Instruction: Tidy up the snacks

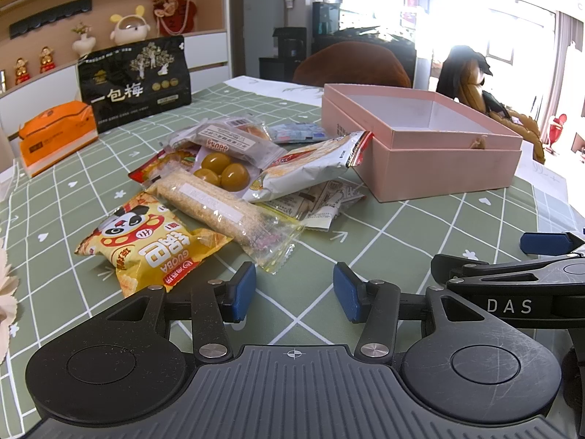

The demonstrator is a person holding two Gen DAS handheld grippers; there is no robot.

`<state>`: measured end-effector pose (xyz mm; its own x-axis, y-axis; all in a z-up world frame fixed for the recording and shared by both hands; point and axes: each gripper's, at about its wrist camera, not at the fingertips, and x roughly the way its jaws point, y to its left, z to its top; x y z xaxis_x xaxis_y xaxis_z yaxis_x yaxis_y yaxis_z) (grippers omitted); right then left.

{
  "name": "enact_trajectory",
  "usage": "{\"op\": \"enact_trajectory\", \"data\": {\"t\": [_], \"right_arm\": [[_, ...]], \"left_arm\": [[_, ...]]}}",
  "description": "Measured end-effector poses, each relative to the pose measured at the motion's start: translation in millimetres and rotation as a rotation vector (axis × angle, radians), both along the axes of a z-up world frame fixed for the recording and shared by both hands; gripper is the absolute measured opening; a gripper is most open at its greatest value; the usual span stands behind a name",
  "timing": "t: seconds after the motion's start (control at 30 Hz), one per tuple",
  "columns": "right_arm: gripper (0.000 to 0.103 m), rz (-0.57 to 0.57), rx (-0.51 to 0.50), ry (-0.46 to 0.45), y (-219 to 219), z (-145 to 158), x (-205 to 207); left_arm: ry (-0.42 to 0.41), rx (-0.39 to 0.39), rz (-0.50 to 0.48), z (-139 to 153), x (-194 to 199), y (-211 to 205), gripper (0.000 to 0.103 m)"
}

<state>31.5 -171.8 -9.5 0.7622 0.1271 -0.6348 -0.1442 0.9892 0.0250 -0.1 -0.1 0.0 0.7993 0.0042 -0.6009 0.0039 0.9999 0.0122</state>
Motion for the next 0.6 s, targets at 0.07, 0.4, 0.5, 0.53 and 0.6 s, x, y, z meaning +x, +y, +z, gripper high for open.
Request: {"op": "enact_trajectory", "data": {"t": [0.07, 0.4, 0.5, 0.53, 0.6], "right_arm": [[0.103, 0.000, 0.000, 0.000, 0.0, 0.0, 0.0], [0.103, 0.000, 0.000, -0.001, 0.1, -0.1, 0.1], [0.103, 0.000, 0.001, -0.001, 0.1, -0.7, -0.1], [0.103, 0.000, 0.001, -0.001, 0.1, -1.0, -0.3], [0.103, 0.000, 0.001, -0.001, 0.2, -1.6, -0.5]], "left_arm": [[0.000, 0.000, 0.000, 0.1, -0.1, 0.2, 0.054], [0.000, 0.000, 0.000, 1.1, -0.5, 1.2, 0.054], [0.000, -0.001, 0.000, 1.5, -0.7, 1.6, 0.054], [0.000, 0.000, 0.000, 1.6, -0.7, 1.7, 0.054], [0.000, 0.002, 0.000, 1.8, -0.8, 1.8, 0.054]]}}
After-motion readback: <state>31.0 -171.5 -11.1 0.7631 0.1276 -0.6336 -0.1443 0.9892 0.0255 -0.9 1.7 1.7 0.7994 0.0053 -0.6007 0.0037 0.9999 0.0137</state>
